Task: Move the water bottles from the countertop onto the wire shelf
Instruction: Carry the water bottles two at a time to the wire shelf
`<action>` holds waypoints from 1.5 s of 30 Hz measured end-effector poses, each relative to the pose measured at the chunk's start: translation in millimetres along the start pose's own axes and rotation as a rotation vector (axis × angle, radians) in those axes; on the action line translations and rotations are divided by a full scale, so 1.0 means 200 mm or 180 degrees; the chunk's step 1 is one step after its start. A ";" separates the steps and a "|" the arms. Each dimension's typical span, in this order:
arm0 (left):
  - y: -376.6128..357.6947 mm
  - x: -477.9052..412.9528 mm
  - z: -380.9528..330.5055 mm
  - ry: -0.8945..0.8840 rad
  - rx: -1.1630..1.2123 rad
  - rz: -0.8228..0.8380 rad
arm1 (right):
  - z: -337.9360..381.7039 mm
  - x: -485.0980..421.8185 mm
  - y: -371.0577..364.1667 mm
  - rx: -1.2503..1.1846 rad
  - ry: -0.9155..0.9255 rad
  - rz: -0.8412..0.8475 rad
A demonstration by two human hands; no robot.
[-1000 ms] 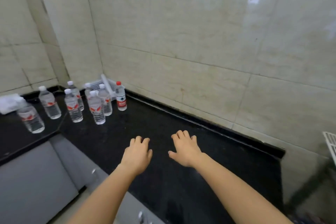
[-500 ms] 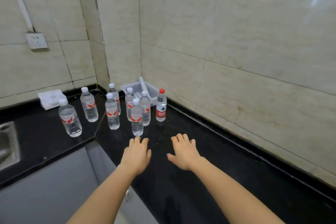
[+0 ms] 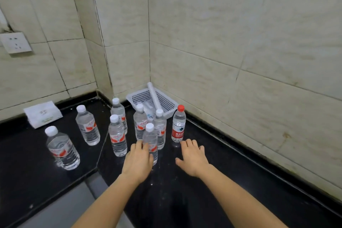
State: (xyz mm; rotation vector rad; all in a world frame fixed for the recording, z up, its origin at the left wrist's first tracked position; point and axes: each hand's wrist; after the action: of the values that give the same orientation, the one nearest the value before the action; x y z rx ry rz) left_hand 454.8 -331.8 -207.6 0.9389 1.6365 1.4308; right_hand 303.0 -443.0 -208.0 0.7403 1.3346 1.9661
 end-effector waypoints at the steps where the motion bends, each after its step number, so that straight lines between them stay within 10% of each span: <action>1: 0.00 -0.05 0.02 0.0032 0.0032 -0.0035 | 0.00 -0.05 0.01 -0.0008 -0.0046 -0.0026; 20: 0.02 -0.63 0.24 -0.1005 0.0414 0.0040 | -0.03 -0.94 0.17 0.0046 -0.0661 -0.0613; 36: 0.11 -0.70 0.20 -0.0993 0.0124 0.0538 | -0.02 -0.76 0.10 -0.0293 -0.0693 -0.0803; 45: -0.01 -0.60 0.26 -0.1059 0.0880 -0.0029 | 0.00 -0.51 0.05 -0.1191 -0.0876 -0.1039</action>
State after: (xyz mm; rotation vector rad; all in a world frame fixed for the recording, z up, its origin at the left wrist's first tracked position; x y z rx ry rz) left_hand 554.0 -415.9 -205.2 1.2493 1.6027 0.9909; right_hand 366.9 -524.4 -207.5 0.5471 0.8320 1.7101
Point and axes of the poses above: each hand's wrist, its own x-axis away from the middle knuckle, its own y-axis out of the back of the hand, z = x × y, and after that the axes turned 11 degrees about -x, right-handed
